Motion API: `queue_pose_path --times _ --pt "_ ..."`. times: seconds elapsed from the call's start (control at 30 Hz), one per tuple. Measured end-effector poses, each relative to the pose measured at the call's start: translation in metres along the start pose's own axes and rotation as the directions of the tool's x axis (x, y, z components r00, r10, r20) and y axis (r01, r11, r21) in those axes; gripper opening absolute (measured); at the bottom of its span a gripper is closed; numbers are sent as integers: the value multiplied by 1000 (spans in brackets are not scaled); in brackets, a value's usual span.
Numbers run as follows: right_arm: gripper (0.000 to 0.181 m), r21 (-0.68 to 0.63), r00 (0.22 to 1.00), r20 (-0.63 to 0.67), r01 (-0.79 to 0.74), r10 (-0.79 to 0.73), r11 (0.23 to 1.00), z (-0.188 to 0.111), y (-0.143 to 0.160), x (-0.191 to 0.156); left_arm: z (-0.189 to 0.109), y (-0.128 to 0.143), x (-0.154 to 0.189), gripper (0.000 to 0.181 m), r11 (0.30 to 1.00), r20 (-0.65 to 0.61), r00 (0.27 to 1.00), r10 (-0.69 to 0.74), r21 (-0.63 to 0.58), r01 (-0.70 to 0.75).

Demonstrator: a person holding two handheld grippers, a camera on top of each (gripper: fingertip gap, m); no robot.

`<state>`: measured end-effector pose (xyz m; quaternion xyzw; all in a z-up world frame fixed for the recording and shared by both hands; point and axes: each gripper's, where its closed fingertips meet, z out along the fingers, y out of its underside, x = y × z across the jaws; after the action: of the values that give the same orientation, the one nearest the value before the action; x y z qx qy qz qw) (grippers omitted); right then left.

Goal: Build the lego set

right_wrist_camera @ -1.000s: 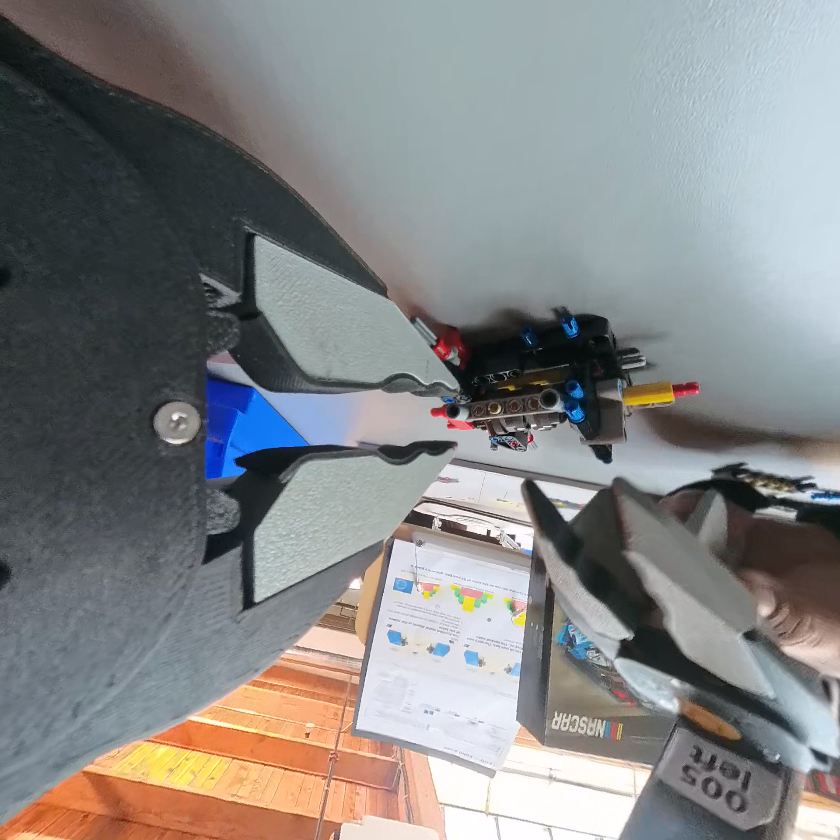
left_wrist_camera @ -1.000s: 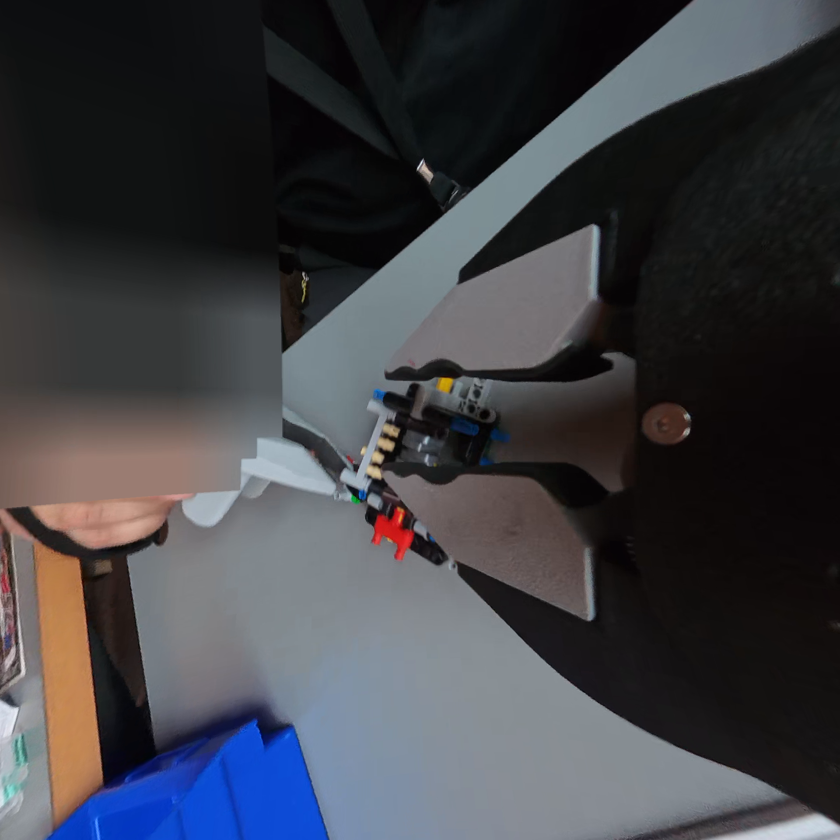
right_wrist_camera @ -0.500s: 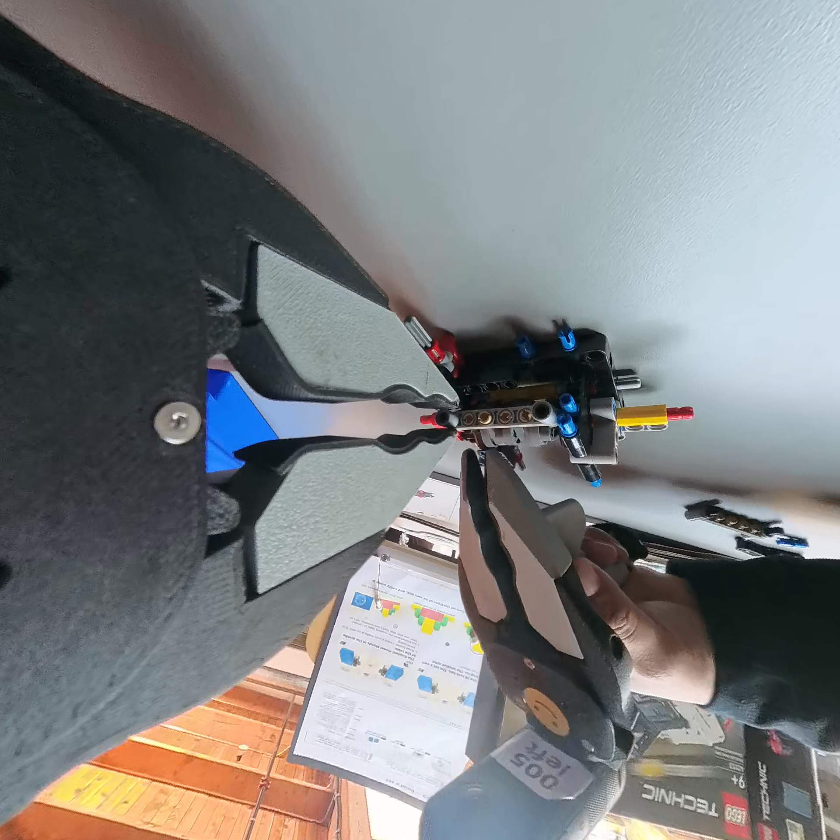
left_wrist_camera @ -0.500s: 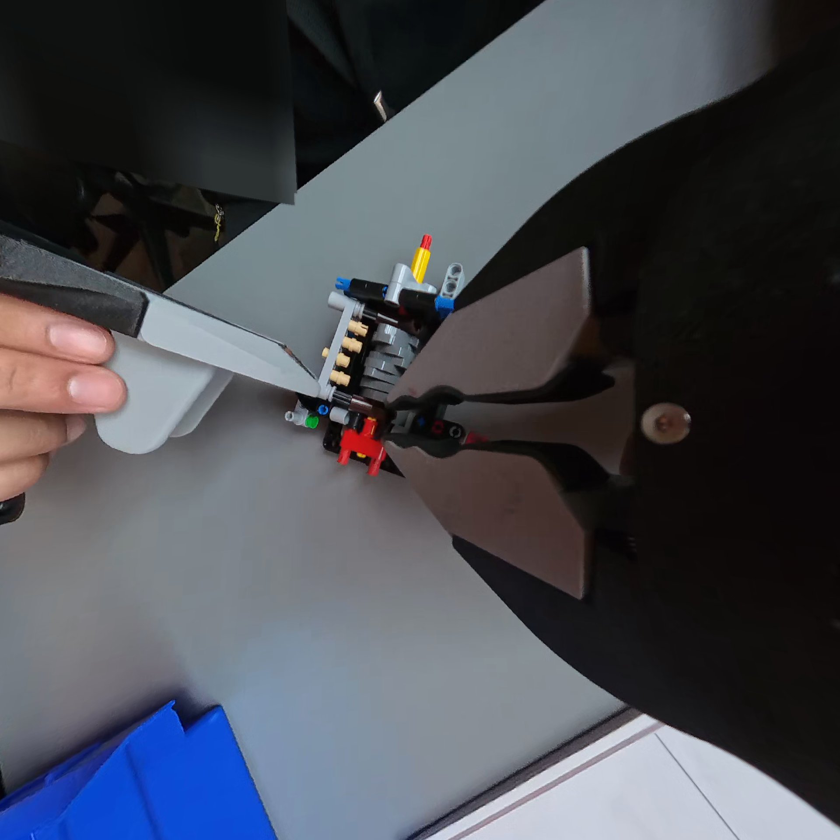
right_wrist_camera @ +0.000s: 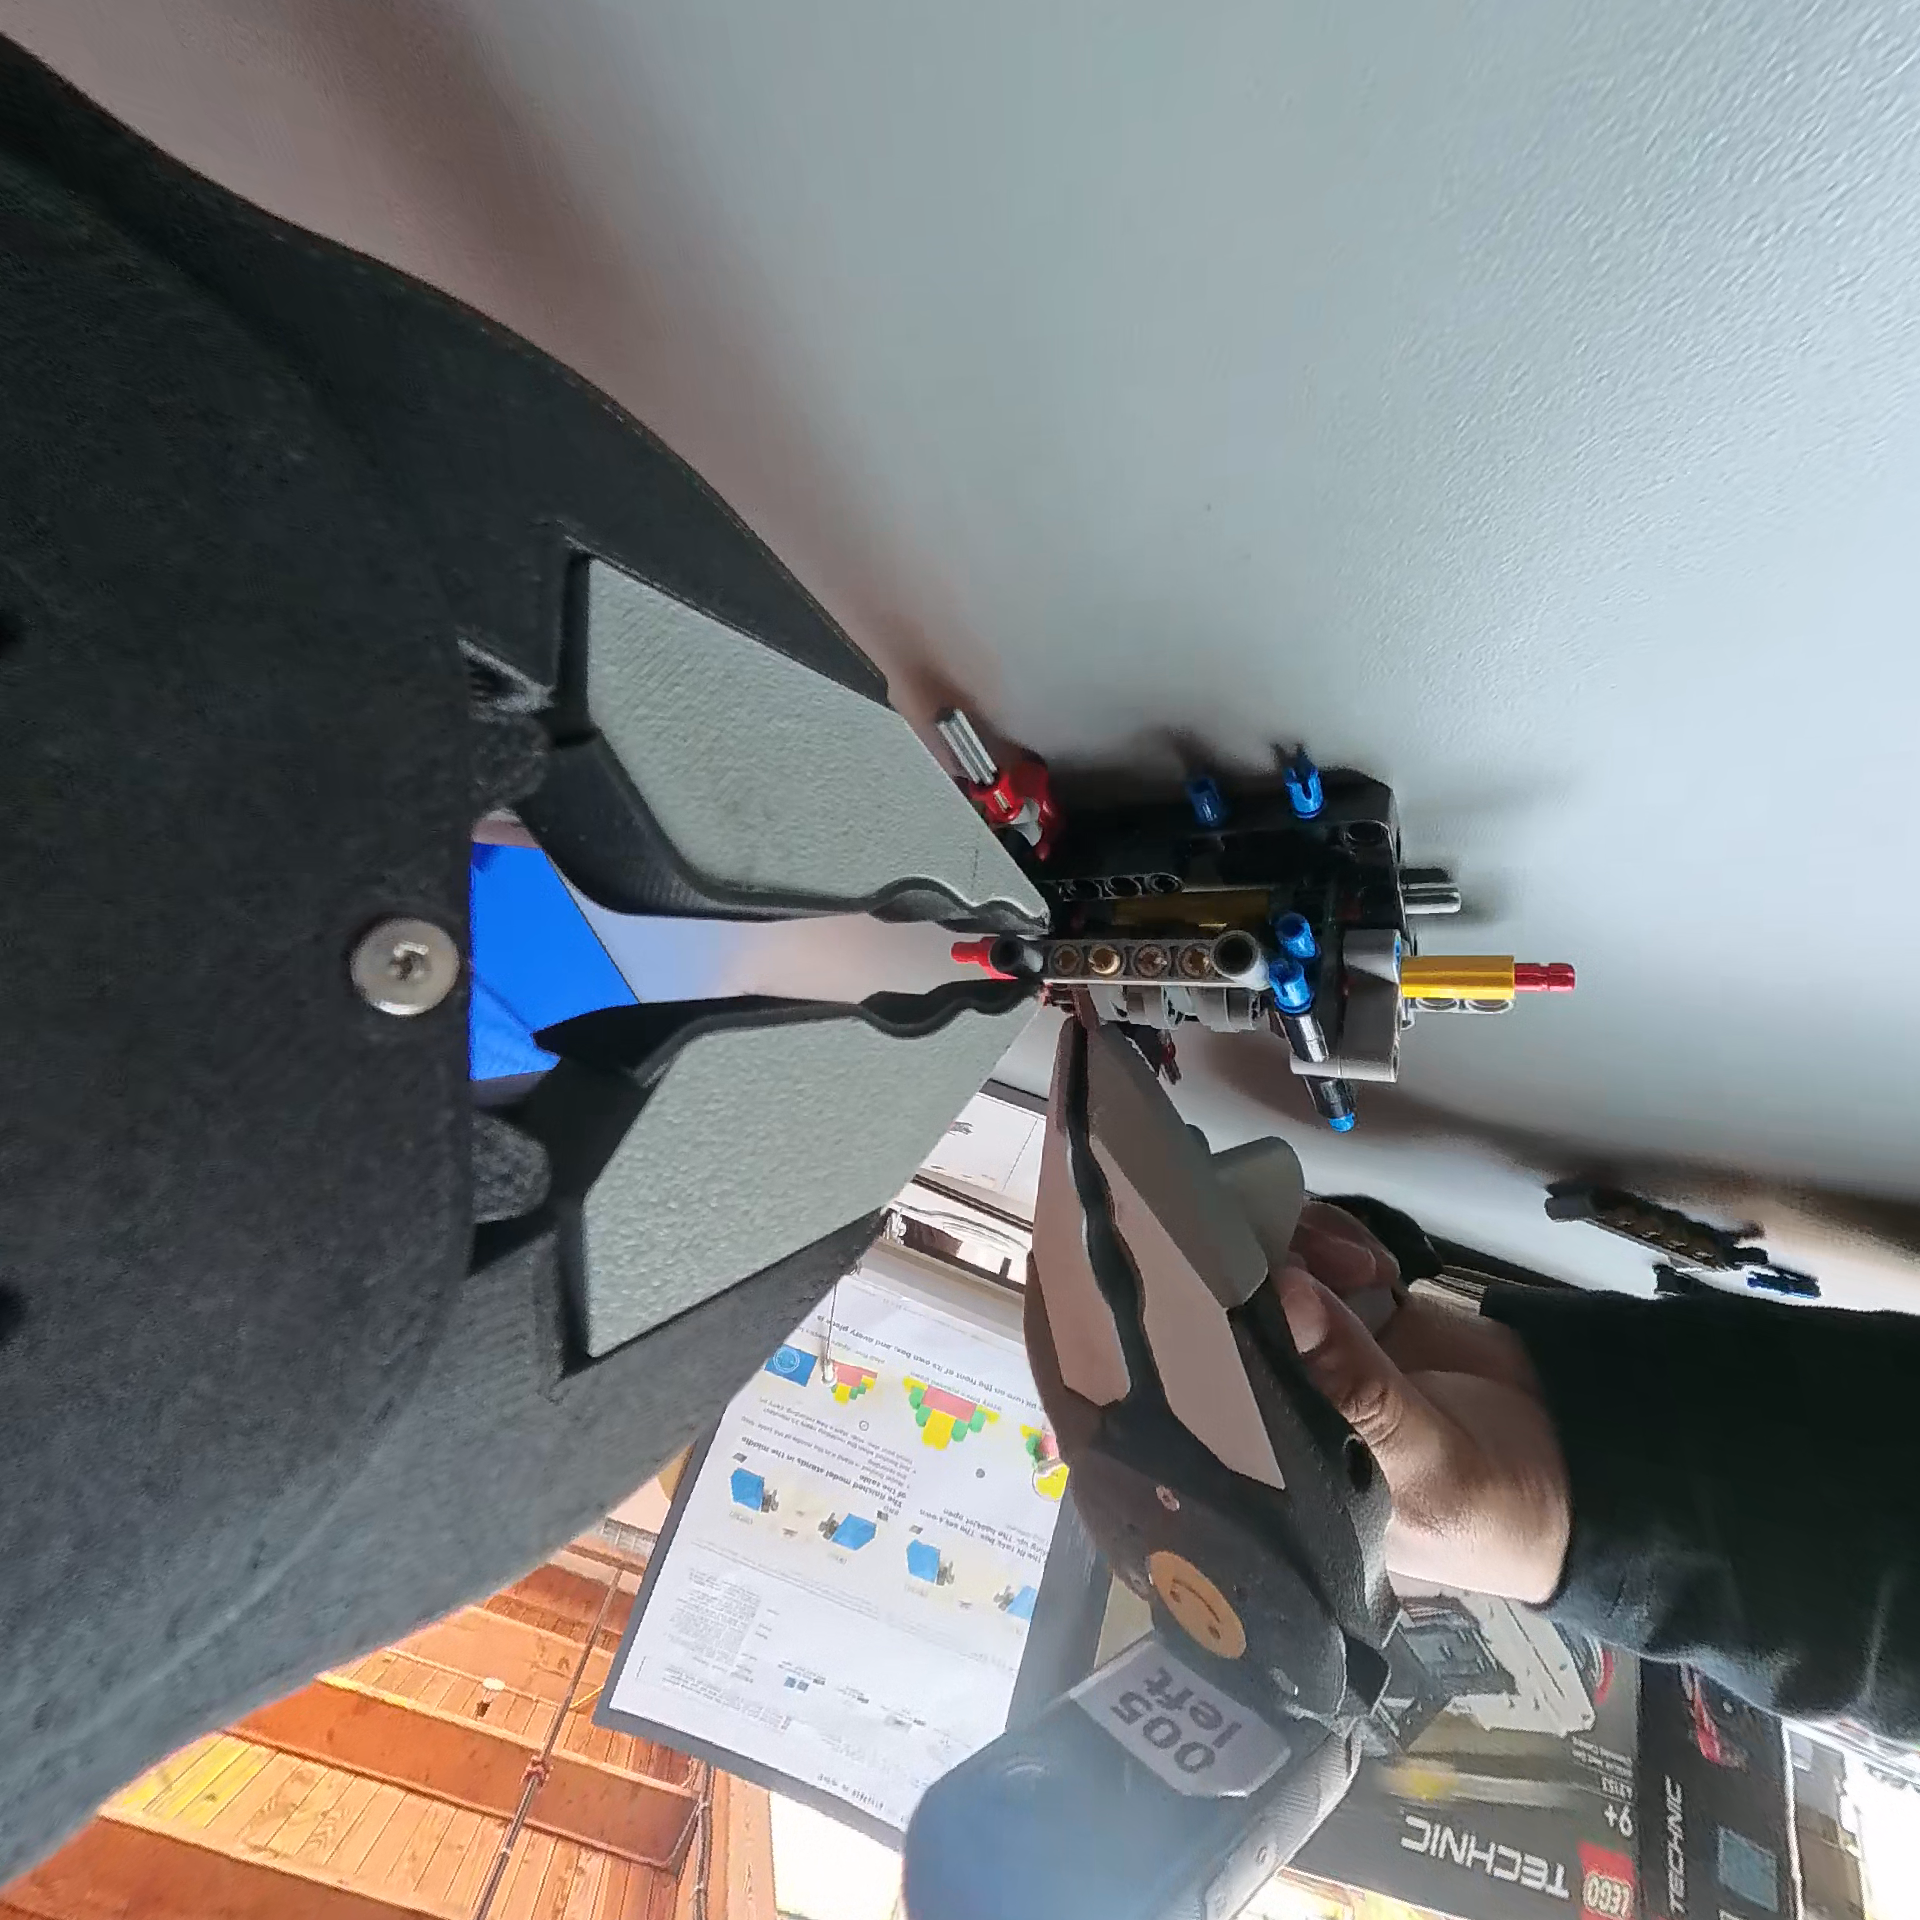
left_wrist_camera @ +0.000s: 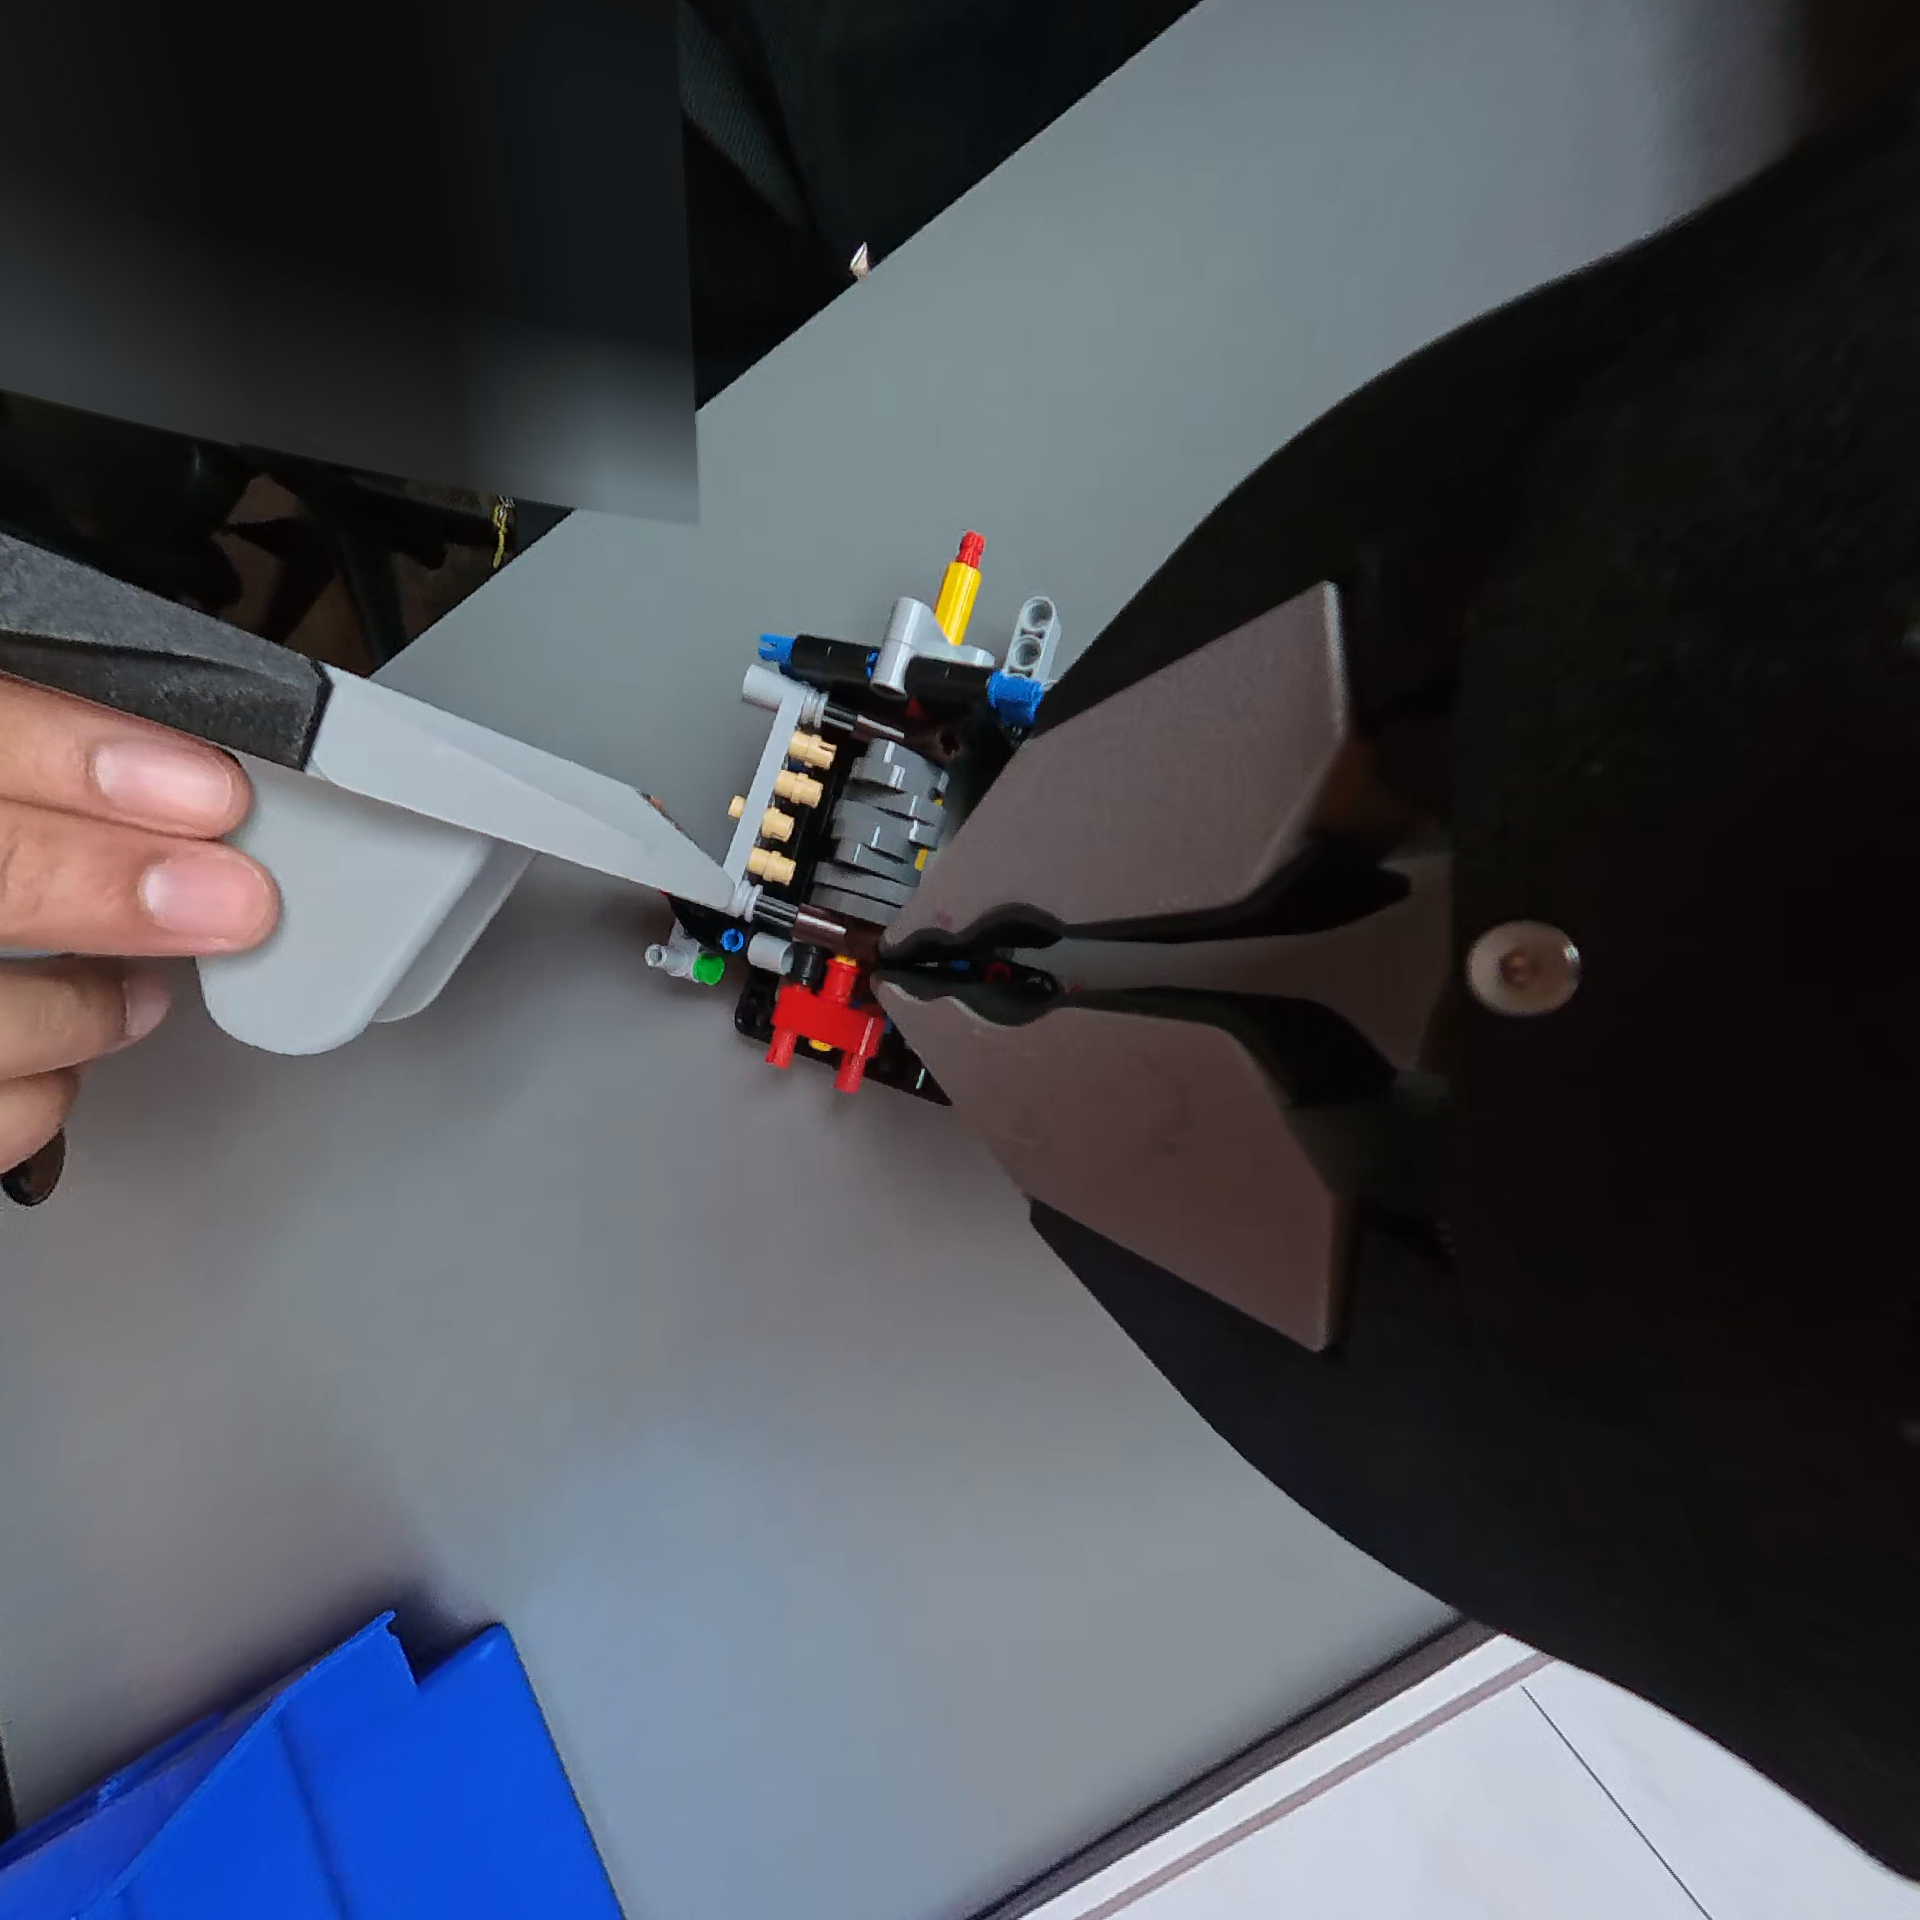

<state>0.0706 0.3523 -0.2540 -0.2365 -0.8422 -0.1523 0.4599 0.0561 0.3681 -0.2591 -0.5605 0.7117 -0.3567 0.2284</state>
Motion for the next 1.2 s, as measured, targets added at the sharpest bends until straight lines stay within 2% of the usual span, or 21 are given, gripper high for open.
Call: queue_pose_path --times 0.03,0.37,0.73,0.9,0.97,1.07,1.13,1.2 --pt "5 0 1000 -2 3 -3 1000 0 0 0 0 0 0 0 1000 0 1000 -2 5 2" --pt "5 0 996 -16 88 -88 996 -1 -1 0 2 -2 1 0 999 -20 1000 -18 44 19" --pt "4 27 996 20 90 -91 996 0 -1 0 2 -2 1 0 999 -6 1000 -14 40 14" --pt "5 27 999 36 -23 22 999 -1 -1 0 2 -2 -1 0 999 -2 999 -33 41 33" --pt "11 6 999 24 -32 32 999 -3 1 1 1 -2 -2 0 999 13 999 -39 35 38" --pt "13 7 998 17 -58 57 998 -9 0 2 -10 0 0 8 999 45 998 -35 19 34" --pt "14 2 998 13 -64 64 998 -12 -1 3 -19 -3 6 14 998 48 998 -47 31 46" --pt "13 15 997 4 -78 78 997 -15 -5 6 -25 -4 23 15 998 -8 999 -51 40 51"
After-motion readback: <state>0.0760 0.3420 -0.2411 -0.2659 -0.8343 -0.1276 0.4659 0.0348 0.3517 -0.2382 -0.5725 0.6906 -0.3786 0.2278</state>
